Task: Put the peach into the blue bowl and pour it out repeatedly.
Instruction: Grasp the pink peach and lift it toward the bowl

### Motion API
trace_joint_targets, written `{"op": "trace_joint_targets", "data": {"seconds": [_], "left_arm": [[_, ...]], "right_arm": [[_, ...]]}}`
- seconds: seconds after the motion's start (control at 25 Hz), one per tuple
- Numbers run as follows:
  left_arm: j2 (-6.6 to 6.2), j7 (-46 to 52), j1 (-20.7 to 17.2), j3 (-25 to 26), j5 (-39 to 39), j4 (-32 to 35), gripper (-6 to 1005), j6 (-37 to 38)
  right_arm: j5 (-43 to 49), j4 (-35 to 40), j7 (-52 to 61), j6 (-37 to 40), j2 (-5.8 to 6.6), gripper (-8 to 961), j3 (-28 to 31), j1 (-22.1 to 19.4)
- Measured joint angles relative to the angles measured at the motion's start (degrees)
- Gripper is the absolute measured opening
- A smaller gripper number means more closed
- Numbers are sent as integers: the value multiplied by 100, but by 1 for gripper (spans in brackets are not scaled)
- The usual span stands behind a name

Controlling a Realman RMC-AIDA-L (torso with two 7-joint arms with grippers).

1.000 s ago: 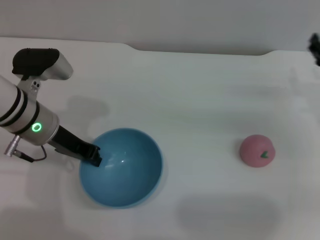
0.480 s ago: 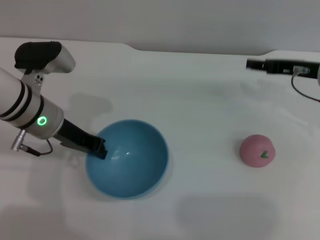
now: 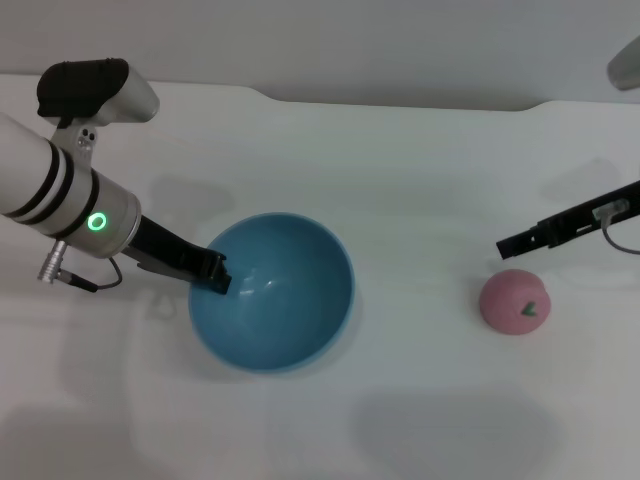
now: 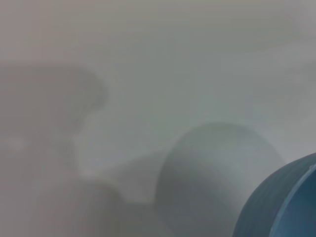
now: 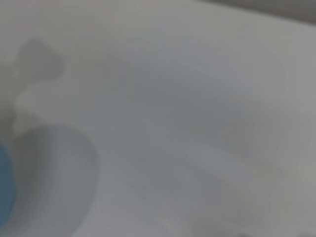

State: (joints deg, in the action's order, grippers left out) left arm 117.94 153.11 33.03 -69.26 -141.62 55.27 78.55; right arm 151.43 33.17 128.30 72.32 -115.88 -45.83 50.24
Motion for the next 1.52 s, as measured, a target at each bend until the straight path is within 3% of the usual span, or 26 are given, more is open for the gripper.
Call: {"op": "trace_joint_targets", "data": {"seconds": [0.24,0.68,1.28,1.4,1.52], "left_arm": [[1,0,66,0,4,-12,-2,-9],[1,8,134,-2,4,-16,-1,-8],[9,-17,203,-48,192,-12,-2,-94],[9,-36,210,-52,266,-54,-2,-114],[5,4,204,-31,284,-66,-1,-136]], "right_arm": [[89,-21,36,117,-39,664,-105,-60],[269,-84,54,-211,-283,649,-855,-145],[197,30,-128,-444,-277,618,-934,-321],[89,158,-232,-415,-280,384,-899,-427],[51,285,-385,-396,-279,315,-698,-519]]}}
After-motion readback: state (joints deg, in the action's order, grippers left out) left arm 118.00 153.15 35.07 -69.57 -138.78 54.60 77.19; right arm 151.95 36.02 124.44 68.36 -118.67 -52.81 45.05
